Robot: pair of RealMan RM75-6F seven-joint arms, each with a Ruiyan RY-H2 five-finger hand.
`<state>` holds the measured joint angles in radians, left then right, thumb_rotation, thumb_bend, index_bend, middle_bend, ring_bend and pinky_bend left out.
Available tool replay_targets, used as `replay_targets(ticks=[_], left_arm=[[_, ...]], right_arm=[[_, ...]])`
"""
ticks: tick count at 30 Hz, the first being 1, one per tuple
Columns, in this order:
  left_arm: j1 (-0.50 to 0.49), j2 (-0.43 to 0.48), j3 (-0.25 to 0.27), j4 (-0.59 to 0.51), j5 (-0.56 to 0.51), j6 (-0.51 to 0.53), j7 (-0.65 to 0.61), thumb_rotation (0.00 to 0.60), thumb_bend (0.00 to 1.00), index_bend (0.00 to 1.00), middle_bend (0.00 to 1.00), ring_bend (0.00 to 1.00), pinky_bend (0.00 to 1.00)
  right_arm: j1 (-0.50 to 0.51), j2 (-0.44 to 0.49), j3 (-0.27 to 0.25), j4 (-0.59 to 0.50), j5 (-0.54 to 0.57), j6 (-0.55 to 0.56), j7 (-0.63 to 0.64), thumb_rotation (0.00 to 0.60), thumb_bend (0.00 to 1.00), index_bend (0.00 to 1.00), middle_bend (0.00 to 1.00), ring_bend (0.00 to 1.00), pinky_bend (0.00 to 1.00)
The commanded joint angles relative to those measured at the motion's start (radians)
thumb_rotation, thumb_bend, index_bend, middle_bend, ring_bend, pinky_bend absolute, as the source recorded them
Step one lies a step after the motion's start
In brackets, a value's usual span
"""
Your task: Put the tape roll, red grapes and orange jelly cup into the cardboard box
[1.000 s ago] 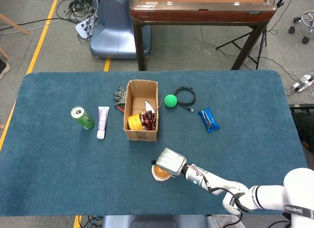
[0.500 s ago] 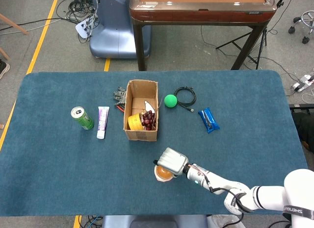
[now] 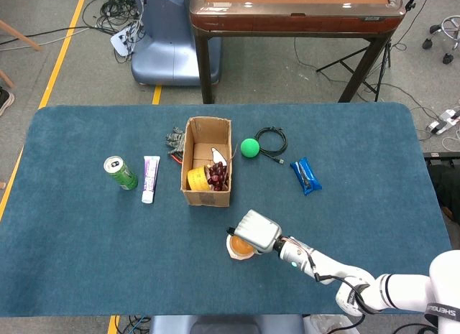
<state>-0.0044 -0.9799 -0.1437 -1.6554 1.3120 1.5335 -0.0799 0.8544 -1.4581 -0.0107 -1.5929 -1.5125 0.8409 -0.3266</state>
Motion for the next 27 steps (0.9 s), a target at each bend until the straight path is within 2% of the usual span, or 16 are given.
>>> replay_targets(ticks=[1,16,21,27], left_arm=[[-0.001,0.000,-0.001,0.001,-0.002,-0.001,0.000,0.600,0.33,0.43,0.44,0.34,0.53],[0.001,0.000,-0.001,0.001,-0.004,-0.001,-0.003,0.600,0.33,0.43,0.44,0.34,0.53],[-0.001,0.001,-0.001,0.001,-0.005,-0.006,-0.004,0.600,0.33,0.43,0.44,0.34,0.53],[0.003,0.004,-0.004,-0.003,-0.005,0.005,-0.009,0.600,0.33,0.43,0.44,0.34,0.53]], right_arm=[[-0.004,0.024,0.025,-0.021,-0.008,0.030,0.012,0.600,0.05,0.53,1.00,0.97,0.97],[-0.005,0.094,0.185,-0.119,0.016,0.177,-0.030,0.600,0.06,0.54,1.00,0.97,0.97],[0.002,0.088,0.235,-0.106,0.061,0.199,-0.067,0.600,0.06,0.54,1.00,0.98,0.98],[0.027,0.038,0.287,-0.026,0.106,0.225,-0.130,0.600,0.06,0.54,1.00,0.98,0.98]])
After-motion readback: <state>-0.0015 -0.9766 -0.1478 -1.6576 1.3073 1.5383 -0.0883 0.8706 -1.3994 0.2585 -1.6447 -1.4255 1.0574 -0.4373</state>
